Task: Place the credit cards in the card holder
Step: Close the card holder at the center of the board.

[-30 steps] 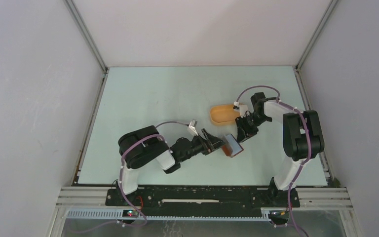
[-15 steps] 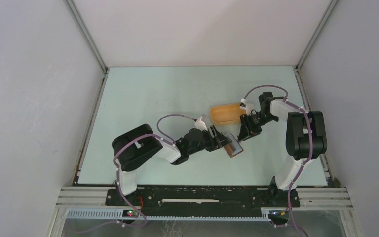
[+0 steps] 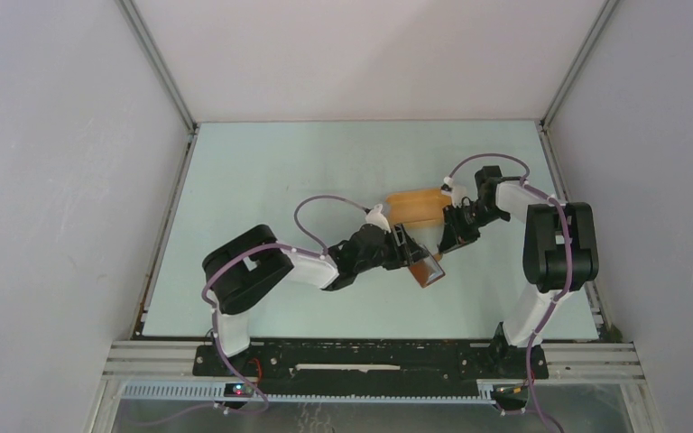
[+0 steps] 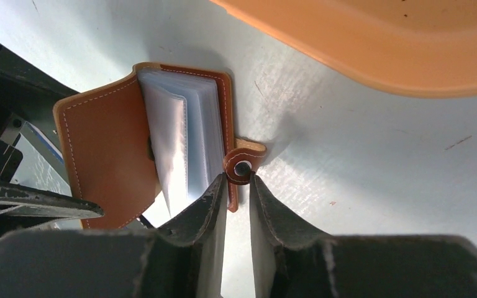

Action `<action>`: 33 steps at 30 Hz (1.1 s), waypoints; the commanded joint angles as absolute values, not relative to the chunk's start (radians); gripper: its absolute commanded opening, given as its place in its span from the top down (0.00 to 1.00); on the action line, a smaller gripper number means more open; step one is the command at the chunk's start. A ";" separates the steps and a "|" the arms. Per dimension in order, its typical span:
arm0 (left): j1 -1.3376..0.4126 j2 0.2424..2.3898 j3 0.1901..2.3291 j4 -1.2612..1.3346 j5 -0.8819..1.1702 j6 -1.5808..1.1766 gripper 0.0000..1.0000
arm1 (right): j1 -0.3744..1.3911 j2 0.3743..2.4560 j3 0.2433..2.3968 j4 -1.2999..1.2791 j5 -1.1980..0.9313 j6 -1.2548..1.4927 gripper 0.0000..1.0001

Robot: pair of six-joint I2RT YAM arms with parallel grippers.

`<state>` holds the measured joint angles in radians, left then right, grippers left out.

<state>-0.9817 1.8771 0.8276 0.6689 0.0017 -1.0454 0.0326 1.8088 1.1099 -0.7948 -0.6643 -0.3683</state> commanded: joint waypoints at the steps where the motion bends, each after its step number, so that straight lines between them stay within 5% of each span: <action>1: -0.983 1.840 0.894 0.554 -0.036 -0.959 0.39 | 0.030 1.781 1.144 -0.765 -0.643 -0.356 0.74; 7: -0.982 1.839 0.937 0.496 -0.037 -0.933 0.39 | 0.029 1.744 1.145 -0.767 -0.661 -0.365 0.59; 17: -0.973 1.878 1.009 0.413 -0.016 -0.915 0.43 | 0.043 1.732 1.144 -0.769 -0.672 -0.384 0.54; 33: -0.971 1.881 1.080 0.353 -0.012 -0.887 0.37 | 0.094 1.686 1.136 -0.777 -0.640 -0.408 0.58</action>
<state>-0.9764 1.8786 1.0161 0.3515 0.0017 -0.9150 0.0853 1.7702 1.1099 -0.7769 -0.6266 -0.3786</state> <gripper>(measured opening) 0.643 0.398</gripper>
